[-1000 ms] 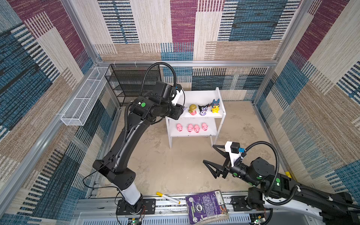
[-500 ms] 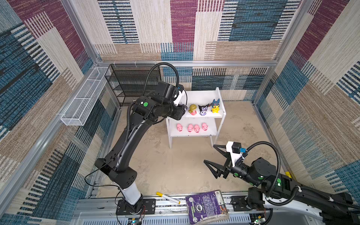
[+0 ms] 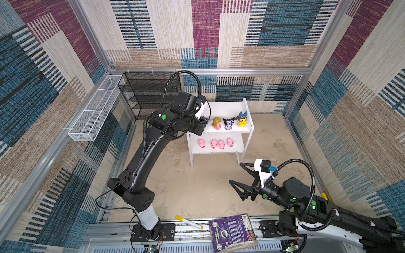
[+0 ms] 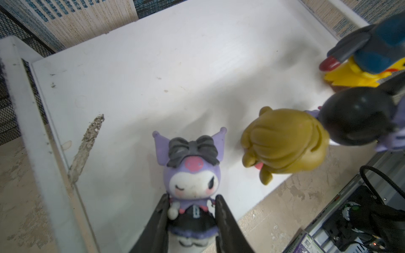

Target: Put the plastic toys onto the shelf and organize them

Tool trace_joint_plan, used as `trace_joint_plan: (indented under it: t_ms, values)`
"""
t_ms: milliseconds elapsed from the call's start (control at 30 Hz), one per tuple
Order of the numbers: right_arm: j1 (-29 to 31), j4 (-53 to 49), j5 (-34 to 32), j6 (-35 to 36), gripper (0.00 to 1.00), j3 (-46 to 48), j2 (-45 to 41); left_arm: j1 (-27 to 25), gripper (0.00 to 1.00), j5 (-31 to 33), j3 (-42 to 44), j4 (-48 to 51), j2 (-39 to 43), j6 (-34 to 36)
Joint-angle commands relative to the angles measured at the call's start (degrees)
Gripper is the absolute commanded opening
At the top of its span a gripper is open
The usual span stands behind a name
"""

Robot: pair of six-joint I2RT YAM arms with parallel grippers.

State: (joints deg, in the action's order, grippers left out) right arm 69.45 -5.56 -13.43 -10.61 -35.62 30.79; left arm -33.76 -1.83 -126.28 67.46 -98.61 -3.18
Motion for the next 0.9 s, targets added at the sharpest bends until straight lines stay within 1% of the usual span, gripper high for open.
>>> trace_joint_plan:
  t_ms: [0,267,400,467,500,600,667,800,867]
  values:
    - [0.1,0.6,0.3,-0.3,1.00,-0.6,-0.1,0.0,0.28,0.6,-0.7,0.2,-0.2,0.6]
    - [0.1,2.3,0.8,-0.8,1.00,-1.5,0.7,0.0,0.25,2.4,-2.8,-0.1,1.7,0.5]
    - [0.1,4.4,-0.8,-4.3,1.00,-3.8,2.9,-0.1,0.23,1.7,-1.2,-1.0,5.3,1.3]
    - [0.1,6.7,-1.1,-7.1,1.00,-5.5,4.2,-0.1,0.23,0.8,3.6,-3.7,9.3,1.7]
    - [0.1,8.2,-1.0,-8.3,1.00,-6.3,4.9,-0.1,0.23,-0.7,6.7,-5.4,11.9,2.6]
    - [0.1,10.9,-1.6,-11.4,0.99,-9.1,8.2,-0.4,0.24,-3.5,18.5,-12.4,21.0,4.4]
    - [0.1,12.8,-1.4,-12.6,0.98,-10.5,10.2,-0.6,0.24,-5.8,24.2,-14.8,26.3,5.3]
    - [0.1,16.4,1.7,-13.6,0.97,-13.2,14.7,-2.4,0.24,-12.1,35.5,-20.4,36.8,5.8]
    - [0.1,17.2,3.2,-13.7,0.97,-14.6,17.2,-3.3,0.23,-14.2,40.9,-24.1,41.2,4.9]
